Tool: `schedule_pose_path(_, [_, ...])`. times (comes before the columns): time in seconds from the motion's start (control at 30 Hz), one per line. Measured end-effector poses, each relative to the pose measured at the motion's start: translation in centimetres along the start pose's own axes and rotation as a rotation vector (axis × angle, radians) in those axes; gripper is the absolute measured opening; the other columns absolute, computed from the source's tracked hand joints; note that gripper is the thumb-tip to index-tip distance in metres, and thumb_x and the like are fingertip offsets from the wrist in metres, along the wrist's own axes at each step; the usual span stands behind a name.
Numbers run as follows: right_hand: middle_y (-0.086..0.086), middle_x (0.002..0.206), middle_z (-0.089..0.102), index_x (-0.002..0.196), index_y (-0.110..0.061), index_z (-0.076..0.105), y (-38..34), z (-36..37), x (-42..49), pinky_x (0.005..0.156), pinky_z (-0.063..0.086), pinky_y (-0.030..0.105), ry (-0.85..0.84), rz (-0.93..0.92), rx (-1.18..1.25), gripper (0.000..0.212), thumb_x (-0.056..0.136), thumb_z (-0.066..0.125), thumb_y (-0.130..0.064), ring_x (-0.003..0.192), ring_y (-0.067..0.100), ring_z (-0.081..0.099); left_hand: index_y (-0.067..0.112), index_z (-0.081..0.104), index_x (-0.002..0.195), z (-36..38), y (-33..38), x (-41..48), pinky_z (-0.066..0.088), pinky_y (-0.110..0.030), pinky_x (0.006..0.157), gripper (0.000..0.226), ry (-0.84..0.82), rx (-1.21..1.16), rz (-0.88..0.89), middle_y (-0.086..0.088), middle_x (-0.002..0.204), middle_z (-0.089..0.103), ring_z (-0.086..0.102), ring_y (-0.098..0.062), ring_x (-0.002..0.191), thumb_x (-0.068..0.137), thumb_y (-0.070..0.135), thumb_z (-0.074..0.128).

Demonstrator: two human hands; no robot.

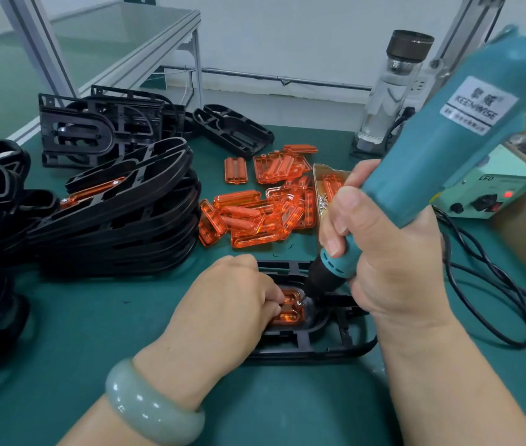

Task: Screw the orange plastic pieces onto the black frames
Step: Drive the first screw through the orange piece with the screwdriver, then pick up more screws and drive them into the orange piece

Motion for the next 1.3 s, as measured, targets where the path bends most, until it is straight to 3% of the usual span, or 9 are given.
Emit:
schedule_pose_path(0.2, [-0.006, 0.053, 0.047, 0.082, -0.019, 0.057, 0.2, -0.5, 0.0, 0.049, 0.038, 0.021, 0.055, 0.03, 0.004, 0.015, 0.082, 0.058, -0.004, 0.039, 0.014, 0.043, 0.036, 0.07, 0.105, 0.0, 0.1, 0.0, 0.038, -0.023, 0.077, 0.02, -0.009, 0.02, 0.011, 0.012, 0.087, 0.047, 0.046, -0.01, 0.095, 0.089, 0.038, 0.058])
schedule_pose_path(0.47, [-0.006, 0.056, 0.049, 0.096, -0.014, 0.056, 0.5, -1.6, 0.1, 0.05, 0.039, 0.021, 0.052, 0.052, 0.12, 0.022, 0.076, 0.062, -0.022, 0.042, 0.01, 0.046, 0.039, 0.07, 0.105, 0.2, -0.3, 0.1, 0.035, -0.019, 0.075, 0.02, -0.012, -0.007, 0.008, 0.014, 0.084, 0.044, 0.044, -0.006, 0.093, 0.089, 0.039, 0.058])
schedule_pose_path(0.73, [-0.004, 0.056, 0.049, 0.094, -0.022, 0.064, -0.6, -1.0, -0.3, 0.051, 0.04, 0.026, 0.003, -0.027, 0.105, 0.018, 0.077, 0.067, -0.02, 0.043, 0.013, 0.045, 0.045, 0.066, 0.106, 0.6, -0.4, 0.3, 0.035, -0.015, 0.08, 0.02, -0.059, -0.003, 0.017, 0.018, 0.085, 0.043, 0.04, 0.0, 0.093, 0.088, 0.045, 0.057])
schedule_pose_path(0.9, [-0.004, 0.059, 0.049, 0.101, -0.014, 0.056, -1.4, -1.3, -0.1, 0.051, 0.043, 0.021, 0.02, -0.013, 0.26, 0.048, 0.069, 0.085, -0.037, 0.044, 0.009, 0.047, 0.053, 0.061, 0.109, 0.8, -0.1, 0.5, 0.034, -0.014, 0.084, 0.022, -0.125, 0.045, 0.015, 0.017, 0.093, 0.044, 0.039, 0.001, 0.099, 0.089, 0.05, 0.052])
schedule_pose_path(0.97, [-0.003, 0.057, 0.047, 0.099, -0.013, 0.055, -1.0, -2.4, 0.2, 0.05, 0.042, 0.021, 0.131, 0.019, 0.324, 0.052, 0.064, 0.087, -0.034, 0.043, 0.01, 0.045, 0.06, 0.053, 0.109, 0.6, -0.1, 0.6, 0.035, -0.014, 0.086, 0.024, -0.127, 0.037, 0.013, 0.017, 0.096, 0.046, 0.04, 0.002, 0.1, 0.087, 0.05, 0.053])
schedule_pose_path(1.07, [-0.003, 0.057, 0.045, 0.095, -0.014, 0.055, -0.1, -4.7, 0.4, 0.048, 0.041, 0.022, 0.311, 0.044, 0.396, 0.032, 0.07, 0.072, -0.024, 0.042, 0.009, 0.043, 0.078, 0.011, 0.101, 0.3, -0.2, 0.6, 0.034, -0.01, 0.087, 0.057, -0.125, 0.029, 0.042, 0.02, 0.096, 0.048, 0.042, 0.007, 0.098, 0.084, 0.05, 0.057])
schedule_pose_path(1.1, [-0.003, 0.057, 0.044, 0.094, -0.015, 0.055, 0.1, -5.4, 0.4, 0.048, 0.041, 0.021, 0.359, 0.047, 0.416, 0.029, 0.071, 0.069, -0.024, 0.043, 0.009, 0.042, 0.081, 0.013, 0.096, 0.0, -0.2, 0.6, 0.033, -0.007, 0.087, 0.056, -0.111, 0.014, 0.043, 0.02, 0.094, 0.049, 0.043, 0.01, 0.096, 0.083, 0.051, 0.059])
schedule_pose_path(1.2, [-0.004, 0.059, 0.044, 0.093, -0.016, 0.054, 0.6, -7.3, 0.2, 0.048, 0.042, 0.019, 0.47, 0.042, 0.457, 0.018, 0.078, 0.062, -0.021, 0.044, 0.008, 0.044, 0.073, 0.046, 0.074, -0.6, -0.3, 0.6, 0.034, -0.007, 0.082, 0.016, -0.066, -0.016, 0.047, 0.017, 0.086, 0.05, 0.046, 0.011, 0.089, 0.081, 0.06, 0.054])
schedule_pose_path(1.3, [-0.005, 0.058, 0.045, 0.092, -0.017, 0.055, 0.9, -8.5, 0.2, 0.047, 0.043, 0.019, 0.539, 0.043, 0.491, 0.017, 0.076, 0.061, -0.022, 0.044, 0.008, 0.044, 0.065, 0.05, 0.067, -0.3, 0.1, 0.8, 0.032, -0.007, 0.077, 0.014, -0.079, 0.035, 0.083, 0.014, 0.082, 0.049, 0.044, 0.01, 0.086, 0.078, 0.069, 0.044])
Point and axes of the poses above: each hand's wrist, its own x-axis towards the middle knuckle, its own z-axis out of the palm, y = z × x, the point moved 7 cm from there along x, towards the middle knuckle
